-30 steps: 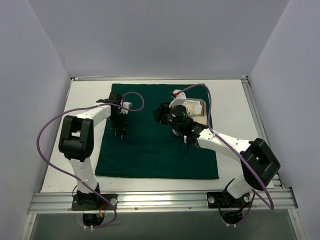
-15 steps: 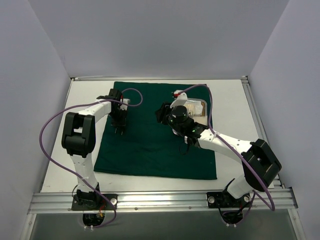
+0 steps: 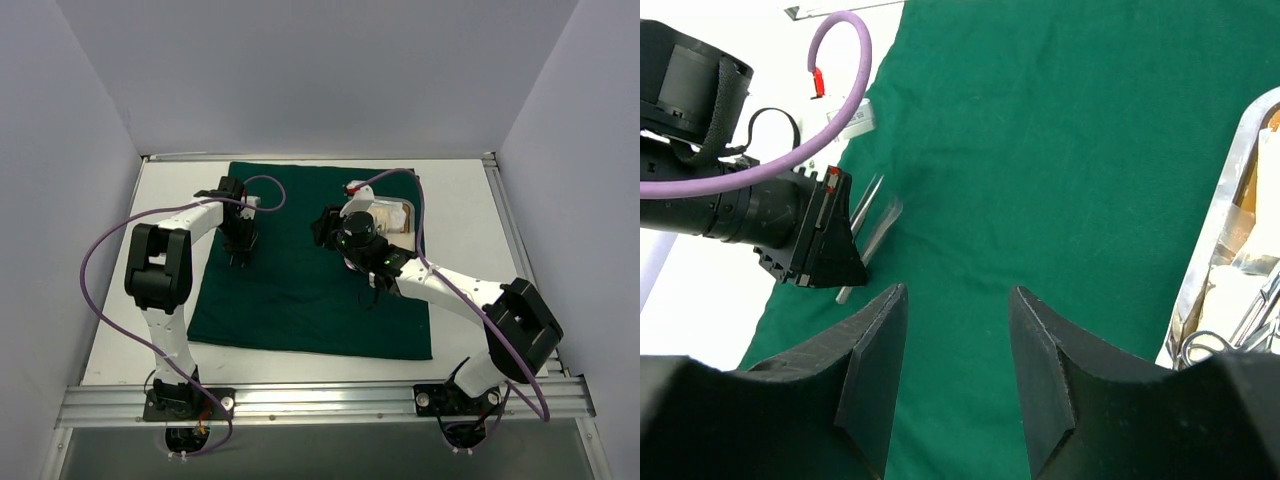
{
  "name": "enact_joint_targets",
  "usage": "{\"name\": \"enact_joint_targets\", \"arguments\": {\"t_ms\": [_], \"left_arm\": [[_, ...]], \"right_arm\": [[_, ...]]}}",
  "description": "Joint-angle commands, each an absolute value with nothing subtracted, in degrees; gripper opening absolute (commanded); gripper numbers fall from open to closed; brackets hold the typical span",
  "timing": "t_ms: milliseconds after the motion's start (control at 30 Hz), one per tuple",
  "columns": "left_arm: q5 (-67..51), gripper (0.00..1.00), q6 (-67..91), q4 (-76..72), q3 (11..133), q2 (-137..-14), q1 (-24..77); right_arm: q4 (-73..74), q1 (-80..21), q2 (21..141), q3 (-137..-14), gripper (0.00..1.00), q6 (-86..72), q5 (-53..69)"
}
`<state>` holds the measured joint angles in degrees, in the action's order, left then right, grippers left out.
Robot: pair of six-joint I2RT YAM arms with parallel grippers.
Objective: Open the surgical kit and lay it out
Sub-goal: Place the medical item in the surgical kit, then pick up the medical item from the container.
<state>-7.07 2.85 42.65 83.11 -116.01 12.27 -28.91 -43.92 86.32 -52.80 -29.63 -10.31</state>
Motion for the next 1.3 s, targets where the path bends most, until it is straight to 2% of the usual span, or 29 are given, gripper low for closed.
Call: {"name": "enact_joint_targets", "arguments": {"t_ms": [0,67,100,133,467,633,800,967,1067,1267], "left_arm": [[-5.27,0.21,3.34,40.34,84.20,-118.04,11.78],[-5.54,0.22,3.51,40.25,84.20,-117.86,11.69],[-5.54,0.27,3.60,40.25,84.20,-117.77,11.69],[-5.71,0.28,3.86,40.25,84.11,-117.69,11.60],[-6.85,0.28,4.75,40.08,83.93,-115.67,11.43],[-8.35,0.29,4.83,41.22,84.11,-114.09,10.64],[-11.59,0.29,4.75,42.45,84.64,-110.57,10.20],[-16.70,0.29,4.13,44.91,84.82,-106.01,9.58],[-17.48,0.29,2.73,44.91,83.94,-102.66,8.44],[-16.71,0.32,0.09,44.21,83.67,-104.14,-2.44]], "right_arm": [[-29.18,-44.03,83.76,-53.88,0.41,-28.56,-11.95],[-29.18,-44.03,83.41,-53.79,0.41,-28.39,-11.78],[-29.01,-44.03,83.32,-53.79,0.41,-28.39,-11.78],[-29.00,-44.03,83.15,-53.70,0.41,-28.30,-11.86],[-27.08,-43.86,81.21,-53.26,0.41,-27.77,-12.57],[-18.75,-42.28,81.74,-56.25,0.41,-27.95,-13.71],[-9.33,-33.59,82.00,-56.78,0.40,-29.79,-12.40],[-1.85,-28.31,83.23,-56.43,0.30,-27.52,-13.97],[-1.76,-24.88,83.93,-55.20,0.28,-26.55,-13.62],[-3.60,-21.45,89.55,-56.33,0.29,-24.79,-9.14]]}}
